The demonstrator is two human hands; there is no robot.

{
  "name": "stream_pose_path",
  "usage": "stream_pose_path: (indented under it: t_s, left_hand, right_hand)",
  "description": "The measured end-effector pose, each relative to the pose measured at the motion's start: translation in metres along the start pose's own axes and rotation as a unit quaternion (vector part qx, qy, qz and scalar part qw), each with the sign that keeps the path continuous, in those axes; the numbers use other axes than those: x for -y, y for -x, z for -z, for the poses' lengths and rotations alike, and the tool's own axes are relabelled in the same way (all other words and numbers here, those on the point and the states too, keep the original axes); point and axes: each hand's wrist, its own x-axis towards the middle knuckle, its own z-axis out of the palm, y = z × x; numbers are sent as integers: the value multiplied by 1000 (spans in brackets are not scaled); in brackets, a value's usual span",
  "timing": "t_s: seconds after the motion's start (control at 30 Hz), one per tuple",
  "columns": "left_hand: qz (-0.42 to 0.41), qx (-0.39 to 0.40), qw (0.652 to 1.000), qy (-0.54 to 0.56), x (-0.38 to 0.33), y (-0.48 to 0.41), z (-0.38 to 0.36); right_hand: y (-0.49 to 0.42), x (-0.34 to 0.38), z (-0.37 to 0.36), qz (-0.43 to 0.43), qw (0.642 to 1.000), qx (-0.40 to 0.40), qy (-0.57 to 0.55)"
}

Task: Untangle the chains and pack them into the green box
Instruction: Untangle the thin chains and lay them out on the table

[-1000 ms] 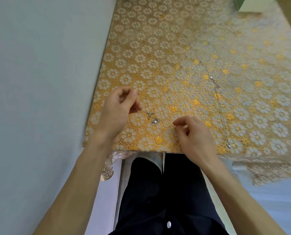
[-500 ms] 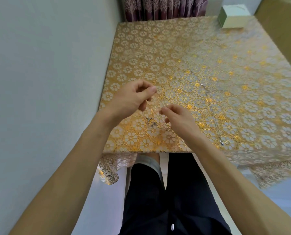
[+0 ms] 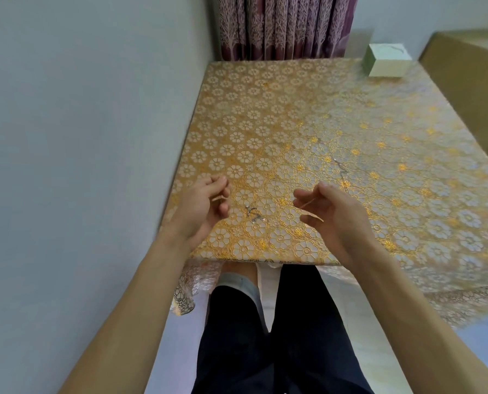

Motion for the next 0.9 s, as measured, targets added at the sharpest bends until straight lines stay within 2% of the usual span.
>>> stream_pose_path:
  t_s: [0.13, 0.33, 0.53, 0.6, 0.8, 0.9]
  left_hand:
    - [18, 3, 999, 35, 14, 5, 2]
    - [53, 11, 996, 68, 26, 12, 9]
    - [73, 37, 995, 50, 32, 17, 17]
    - [73, 64, 995, 14, 32, 20, 20]
    - [69, 197, 969, -133, 20, 30, 21]
    - [35, 221, 973, -56, 16, 32, 21]
  right_hand:
    - [5, 3, -2, -2, 999, 16, -42]
    - [10, -6, -1, -10, 999, 8, -40]
    - [14, -16, 1, -10, 1000, 10, -20]
    - [14, -19, 2, -7, 1000, 10, -7]
    - [18, -26, 3, 18, 993, 35, 110]
    - [25, -32, 5, 56, 972, 60, 218]
